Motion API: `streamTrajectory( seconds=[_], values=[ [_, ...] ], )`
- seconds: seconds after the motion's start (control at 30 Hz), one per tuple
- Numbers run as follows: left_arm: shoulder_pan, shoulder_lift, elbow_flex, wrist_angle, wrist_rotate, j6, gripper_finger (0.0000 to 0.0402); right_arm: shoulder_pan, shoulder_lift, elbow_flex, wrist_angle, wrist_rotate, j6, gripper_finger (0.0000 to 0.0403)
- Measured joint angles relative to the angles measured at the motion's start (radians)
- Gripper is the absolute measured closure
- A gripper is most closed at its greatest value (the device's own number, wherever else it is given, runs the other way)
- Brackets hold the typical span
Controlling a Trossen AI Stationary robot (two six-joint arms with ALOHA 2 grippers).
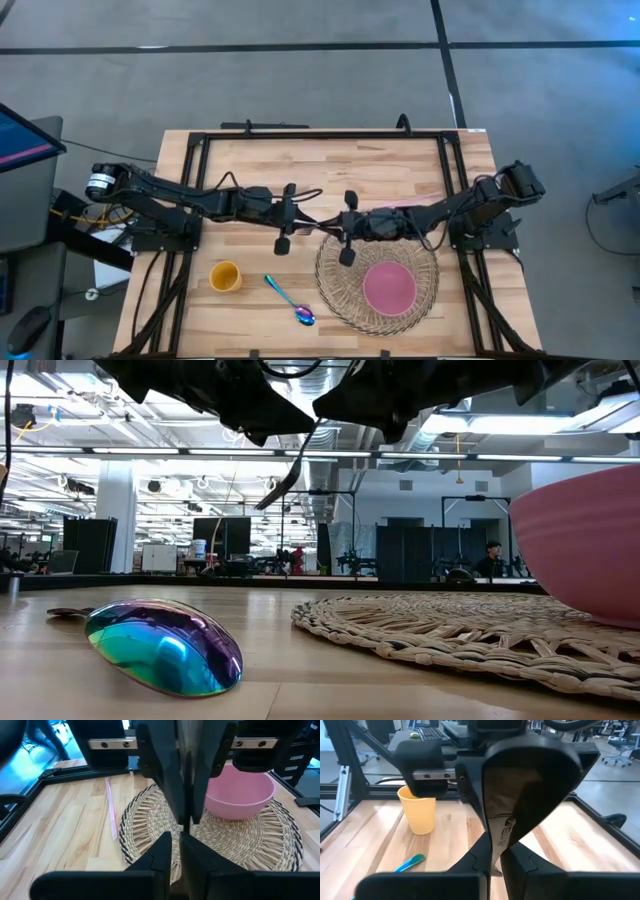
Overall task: Pick & Place Utensil
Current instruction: Put the black fork into the pink bowl on the brown mat
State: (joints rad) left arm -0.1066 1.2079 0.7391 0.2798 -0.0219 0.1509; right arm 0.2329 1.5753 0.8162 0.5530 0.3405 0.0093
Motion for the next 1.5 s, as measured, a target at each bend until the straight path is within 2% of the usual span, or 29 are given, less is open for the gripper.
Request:
streamTrajectory(
  seconds=[0.1, 0.23, 0.5, 0.63, 0.83, 0.97, 1.1, 1.2, 1.5],
  values=[
    [0.0, 0.0, 0.0, 0.0, 0.0, 0.0, 0.0364, 0.019, 0.0, 0.0, -0.002, 0.007, -0.001, 0.0394],
    [-0.006, 0.0, 0.0, 0.003, -0.001, -0.028, 0.0363, 0.055, -0.034, 0.0, -0.058, 0.033, -0.001, 0.0388],
    [-0.071, -0.001, 0.0, 0.115, 0.0, -0.044, 0.0364, 0.182, -0.222, 0.0, -0.298, 0.17, 0.018, 0.0394],
    [-0.098, -0.001, 0.0, 0.163, 0.001, -0.044, 0.0365, 0.262, -0.318, 0.0, -0.469, 0.19, 0.126, 0.0387],
    [-0.125, 0.016, 0.0, 0.213, -0.001, -0.046, 0.0377, 0.432, -0.4, 0.0, -0.578, 0.252, 0.119, 0.0395],
    [-0.145, 0.077, 0.0, 0.316, 0.002, -0.045, 0.0387, 0.553, -0.433, -0.002, -0.63, 0.4, 0.141, 0.0391],
    [-0.15, 0.177, 0.0, 0.442, 0.001, -0.053, 0.0396, 0.649, -0.439, -0.023, -0.725, 0.532, 0.285, 0.0389],
    [-0.149, 0.263, 0.019, 0.507, 0.0, -0.079, 0.0395, 0.703, -0.438, -0.058, -0.738, 0.578, 0.388, 0.0395],
    [-0.149, 0.521, 0.2, 0.52, 0.001, -0.081, 0.0395, 0.82, -0.393, -0.12, -0.741, 0.683, 0.62, 0.0392]
  ],
)
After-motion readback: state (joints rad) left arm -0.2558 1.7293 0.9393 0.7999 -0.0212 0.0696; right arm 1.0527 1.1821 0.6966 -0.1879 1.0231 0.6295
